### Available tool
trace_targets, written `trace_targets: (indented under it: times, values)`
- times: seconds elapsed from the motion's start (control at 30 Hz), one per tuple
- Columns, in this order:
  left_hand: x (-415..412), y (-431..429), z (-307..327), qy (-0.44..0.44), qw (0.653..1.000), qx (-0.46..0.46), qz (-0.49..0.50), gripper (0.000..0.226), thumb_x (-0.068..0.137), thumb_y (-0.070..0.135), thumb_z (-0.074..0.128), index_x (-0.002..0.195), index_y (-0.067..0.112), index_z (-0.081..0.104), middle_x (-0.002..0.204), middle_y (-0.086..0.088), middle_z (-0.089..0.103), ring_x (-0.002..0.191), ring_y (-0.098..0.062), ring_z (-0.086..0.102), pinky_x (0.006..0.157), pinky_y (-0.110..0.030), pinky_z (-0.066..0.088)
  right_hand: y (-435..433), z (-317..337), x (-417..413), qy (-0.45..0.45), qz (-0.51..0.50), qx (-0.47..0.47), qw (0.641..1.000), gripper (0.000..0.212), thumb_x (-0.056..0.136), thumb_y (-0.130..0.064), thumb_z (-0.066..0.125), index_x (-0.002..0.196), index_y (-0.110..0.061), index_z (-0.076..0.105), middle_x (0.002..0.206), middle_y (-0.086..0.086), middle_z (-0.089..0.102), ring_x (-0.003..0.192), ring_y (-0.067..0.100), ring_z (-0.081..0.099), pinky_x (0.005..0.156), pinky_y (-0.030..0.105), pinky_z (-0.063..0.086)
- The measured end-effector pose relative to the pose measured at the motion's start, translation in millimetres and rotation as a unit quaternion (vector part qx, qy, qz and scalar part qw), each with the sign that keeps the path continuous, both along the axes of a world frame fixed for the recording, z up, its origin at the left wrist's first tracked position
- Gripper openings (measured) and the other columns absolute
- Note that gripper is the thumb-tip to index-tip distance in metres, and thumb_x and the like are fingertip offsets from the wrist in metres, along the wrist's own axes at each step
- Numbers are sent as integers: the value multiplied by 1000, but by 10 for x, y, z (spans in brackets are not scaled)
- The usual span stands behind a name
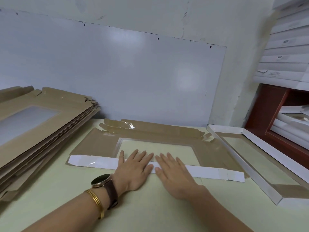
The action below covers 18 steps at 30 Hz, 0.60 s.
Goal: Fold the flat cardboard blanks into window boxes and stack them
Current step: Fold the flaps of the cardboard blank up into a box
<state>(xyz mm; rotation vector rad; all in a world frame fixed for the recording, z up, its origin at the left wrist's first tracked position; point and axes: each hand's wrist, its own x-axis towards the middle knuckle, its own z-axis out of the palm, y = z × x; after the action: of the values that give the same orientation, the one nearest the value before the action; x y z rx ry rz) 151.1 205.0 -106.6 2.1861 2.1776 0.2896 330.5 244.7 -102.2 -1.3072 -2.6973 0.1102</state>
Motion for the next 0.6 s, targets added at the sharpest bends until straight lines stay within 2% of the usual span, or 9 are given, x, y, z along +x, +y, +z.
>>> trace_targets:
  times: [0.2, 0.37, 0.6]
  values:
    - [-21, 61, -137, 35, 999, -34, 20, 55, 100, 51, 6, 153, 38, 0, 161, 15, -3, 149, -16, -9, 116, -54, -11, -72, -59, -285, -34, 8, -72, 997, 67, 101, -54, 10, 156, -17, -1, 163, -9, -6, 148, 6, -13, 120, 34, -10]
    - [-53, 73, -148, 33, 998, -45, 13, 57, 98, 55, 6, 152, 40, -2, 161, 14, -4, 149, -18, -8, 117, -51, -9, -33, -39, -208, -27, 23, -99, 994, 67, 101, -56, 12, 156, -20, -2, 162, -12, -8, 147, 4, -13, 120, 30, -9]
    - [-206, 40, -106, 10, 999, -48, 10, 59, 99, 55, 8, 154, 33, 0, 162, 6, -4, 149, -15, -7, 119, -37, -8, 146, -20, 151, -31, 16, -110, 993, 69, 99, -61, 11, 156, -25, 0, 161, -17, -8, 146, 0, -13, 120, 27, -6]
